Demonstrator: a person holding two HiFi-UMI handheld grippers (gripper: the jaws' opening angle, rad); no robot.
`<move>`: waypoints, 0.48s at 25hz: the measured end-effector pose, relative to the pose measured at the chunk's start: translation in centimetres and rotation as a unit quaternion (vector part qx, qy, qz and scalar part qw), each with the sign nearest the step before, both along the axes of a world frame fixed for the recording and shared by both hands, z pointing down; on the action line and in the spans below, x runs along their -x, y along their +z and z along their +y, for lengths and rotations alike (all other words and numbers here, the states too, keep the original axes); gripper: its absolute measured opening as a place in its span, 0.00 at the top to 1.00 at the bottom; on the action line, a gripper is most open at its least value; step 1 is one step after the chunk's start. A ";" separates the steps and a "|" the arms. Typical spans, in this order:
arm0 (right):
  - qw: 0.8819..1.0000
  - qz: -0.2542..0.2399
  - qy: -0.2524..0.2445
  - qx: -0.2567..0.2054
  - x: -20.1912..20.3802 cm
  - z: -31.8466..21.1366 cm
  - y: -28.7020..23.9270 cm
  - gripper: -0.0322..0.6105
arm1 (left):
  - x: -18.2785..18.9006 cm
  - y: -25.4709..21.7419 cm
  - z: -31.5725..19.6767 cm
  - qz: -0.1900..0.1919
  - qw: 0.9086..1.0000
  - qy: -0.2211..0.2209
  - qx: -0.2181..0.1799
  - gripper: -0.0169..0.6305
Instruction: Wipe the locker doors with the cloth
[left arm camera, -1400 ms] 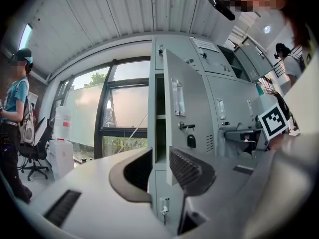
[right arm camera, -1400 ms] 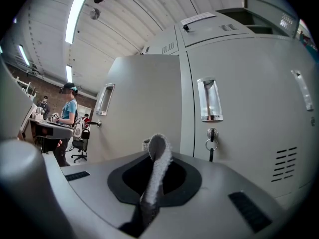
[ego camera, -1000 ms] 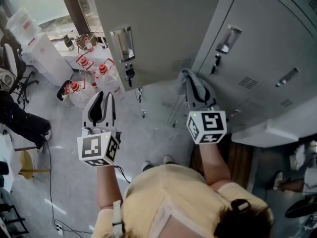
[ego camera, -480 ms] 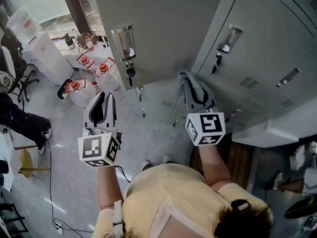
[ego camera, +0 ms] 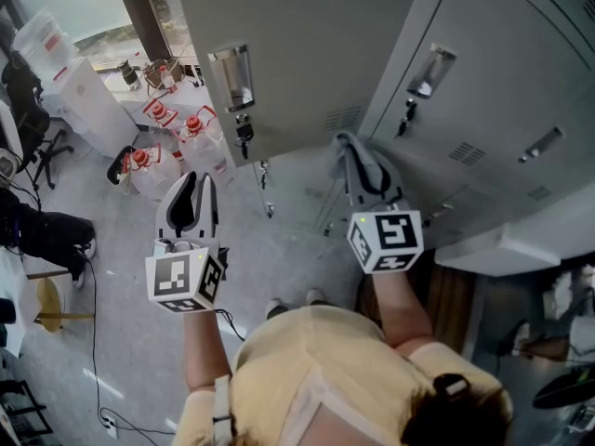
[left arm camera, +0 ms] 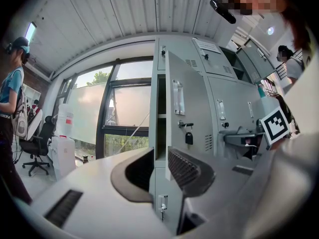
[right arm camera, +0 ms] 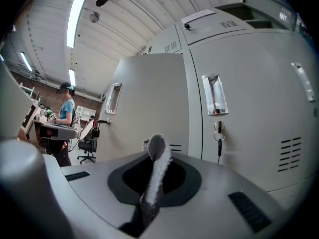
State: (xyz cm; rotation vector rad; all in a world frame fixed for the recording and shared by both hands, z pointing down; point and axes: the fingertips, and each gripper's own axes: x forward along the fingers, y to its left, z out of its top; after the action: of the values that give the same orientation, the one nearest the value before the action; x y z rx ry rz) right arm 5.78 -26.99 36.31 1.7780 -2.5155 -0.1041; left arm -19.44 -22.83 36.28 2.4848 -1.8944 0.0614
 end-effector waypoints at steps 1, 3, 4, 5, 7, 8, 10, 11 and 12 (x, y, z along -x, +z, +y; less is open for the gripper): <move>1.000 0.000 -0.001 -0.001 0.0 0.0 0.0 0.93 | 0.0 0.0 0.0 0.000 1.000 0.000 0.000 0.84; 1.000 0.001 -0.003 -0.003 0.0 0.0 0.0 0.93 | 0.0 0.1 0.1 0.001 1.000 0.000 0.000 0.84; 1.000 0.001 -0.003 -0.002 0.0 0.0 0.0 0.93 | 0.0 0.1 0.1 0.001 1.000 0.000 0.001 0.84; 1.000 0.000 -0.003 -0.001 0.0 0.0 0.0 0.93 | 0.0 0.1 0.1 0.001 1.000 0.000 0.001 0.84; 1.000 0.001 -0.006 -0.002 0.1 0.0 -0.1 0.93 | 0.1 0.1 0.1 0.000 1.000 0.000 0.002 0.84; 1.000 0.001 -0.007 -0.003 0.1 0.0 -0.1 0.93 | 0.1 0.1 0.1 0.000 1.000 -0.001 0.002 0.84; 1.000 0.000 -0.009 -0.003 0.1 0.0 -0.1 0.93 | 0.0 0.2 0.1 0.001 1.000 -0.001 0.003 0.84; 1.000 0.000 -0.010 -0.003 0.2 0.0 -0.1 0.93 | 0.0 0.2 0.1 0.003 1.000 0.001 0.004 0.84; 1.000 0.000 -0.010 -0.003 0.2 0.0 -0.1 0.93 | 0.0 0.2 0.1 0.008 1.000 0.003 0.005 0.84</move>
State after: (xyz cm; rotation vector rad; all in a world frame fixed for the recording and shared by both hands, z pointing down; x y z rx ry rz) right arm 5.62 -26.97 36.20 1.7547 -2.5364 -0.1116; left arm -19.41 -22.73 36.48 2.4772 -1.8759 0.0508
